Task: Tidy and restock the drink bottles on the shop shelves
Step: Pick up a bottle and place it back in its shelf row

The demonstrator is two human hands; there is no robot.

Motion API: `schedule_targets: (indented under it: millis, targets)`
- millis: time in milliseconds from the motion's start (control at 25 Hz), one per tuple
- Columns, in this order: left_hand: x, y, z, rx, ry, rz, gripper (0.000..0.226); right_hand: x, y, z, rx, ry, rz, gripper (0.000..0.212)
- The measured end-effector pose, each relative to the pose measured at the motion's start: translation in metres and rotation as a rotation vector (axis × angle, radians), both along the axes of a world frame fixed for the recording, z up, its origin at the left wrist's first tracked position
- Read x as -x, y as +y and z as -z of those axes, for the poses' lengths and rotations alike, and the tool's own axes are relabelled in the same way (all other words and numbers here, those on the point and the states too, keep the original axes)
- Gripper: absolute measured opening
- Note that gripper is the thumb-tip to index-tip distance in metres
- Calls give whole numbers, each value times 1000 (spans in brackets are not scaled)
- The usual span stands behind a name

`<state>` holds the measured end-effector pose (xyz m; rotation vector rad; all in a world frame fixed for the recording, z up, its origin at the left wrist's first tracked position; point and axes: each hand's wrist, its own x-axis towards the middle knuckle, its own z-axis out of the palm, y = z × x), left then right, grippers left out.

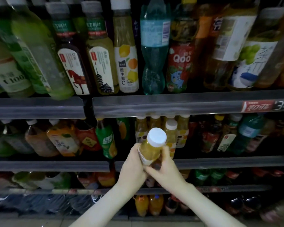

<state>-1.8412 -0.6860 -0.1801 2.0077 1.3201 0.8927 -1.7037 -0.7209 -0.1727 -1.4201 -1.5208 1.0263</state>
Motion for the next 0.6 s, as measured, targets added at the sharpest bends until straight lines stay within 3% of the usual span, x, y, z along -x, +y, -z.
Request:
schedule_targets:
  millis: [80, 240, 320, 480, 600]
  targets:
    - [3, 23, 6, 128, -47, -18, 68, -10, 16, 10, -7, -55, -7, 49]
    - [-6, 65, 13, 285, -155, 60, 66, -45, 42, 31, -60, -209, 498, 69]
    - [-18, 78, 23, 323, -118, 122, 69, -52, 56, 38, 61, -214, 484, 69]
    - [-35, 92, 52, 320, 6, 143, 71, -58, 73, 47, 226, -326, 370, 32]
    - [-47, 90, 63, 287, 45, 38, 78, -70, 74, 51, 188, -436, 343, 44]
